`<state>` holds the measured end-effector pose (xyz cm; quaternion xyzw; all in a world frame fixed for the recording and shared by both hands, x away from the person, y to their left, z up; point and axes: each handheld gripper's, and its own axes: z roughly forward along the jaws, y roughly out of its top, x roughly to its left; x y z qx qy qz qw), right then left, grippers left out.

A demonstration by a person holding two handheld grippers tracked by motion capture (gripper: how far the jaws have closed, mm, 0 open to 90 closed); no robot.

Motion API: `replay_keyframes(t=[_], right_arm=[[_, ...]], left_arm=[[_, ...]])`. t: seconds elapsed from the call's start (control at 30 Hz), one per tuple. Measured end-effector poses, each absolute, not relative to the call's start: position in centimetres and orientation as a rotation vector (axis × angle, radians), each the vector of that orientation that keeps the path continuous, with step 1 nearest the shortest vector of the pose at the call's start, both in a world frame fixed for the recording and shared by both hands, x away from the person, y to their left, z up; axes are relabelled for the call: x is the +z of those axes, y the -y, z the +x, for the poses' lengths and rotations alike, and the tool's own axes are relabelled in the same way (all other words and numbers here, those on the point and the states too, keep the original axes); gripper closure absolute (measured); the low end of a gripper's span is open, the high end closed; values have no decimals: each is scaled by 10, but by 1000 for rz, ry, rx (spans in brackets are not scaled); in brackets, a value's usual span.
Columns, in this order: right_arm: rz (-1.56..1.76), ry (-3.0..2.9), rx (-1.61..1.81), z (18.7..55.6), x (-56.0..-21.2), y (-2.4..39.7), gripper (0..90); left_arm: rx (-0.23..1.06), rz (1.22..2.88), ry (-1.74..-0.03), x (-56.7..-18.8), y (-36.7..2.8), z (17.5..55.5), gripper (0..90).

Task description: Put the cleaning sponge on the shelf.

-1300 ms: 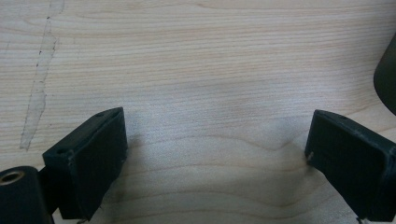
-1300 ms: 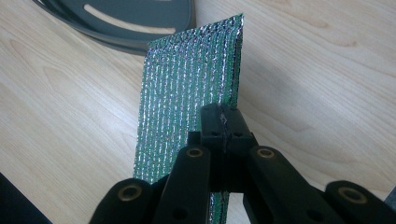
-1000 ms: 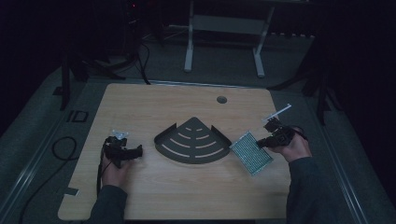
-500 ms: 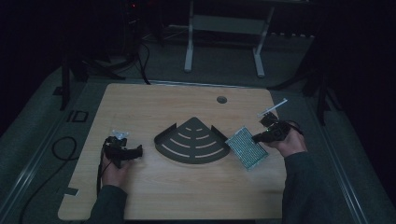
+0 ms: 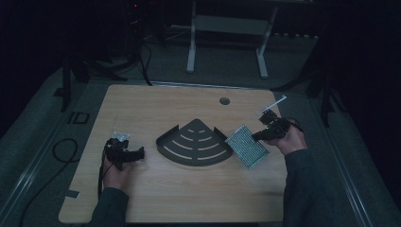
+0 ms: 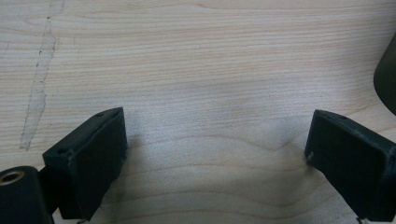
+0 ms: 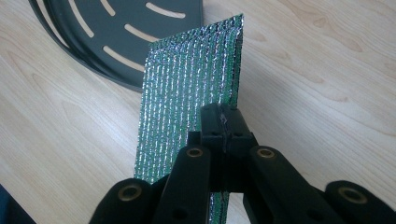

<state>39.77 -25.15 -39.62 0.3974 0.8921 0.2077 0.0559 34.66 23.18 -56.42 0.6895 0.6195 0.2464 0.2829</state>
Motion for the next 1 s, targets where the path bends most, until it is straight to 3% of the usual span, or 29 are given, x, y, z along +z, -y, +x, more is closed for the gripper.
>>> replay_keyframes(t=[1.0], right_arm=[[1172,-2746,563,419,-395,235,896]], left_arm=[[661,1845,-1658,-564,-232,347,60]])
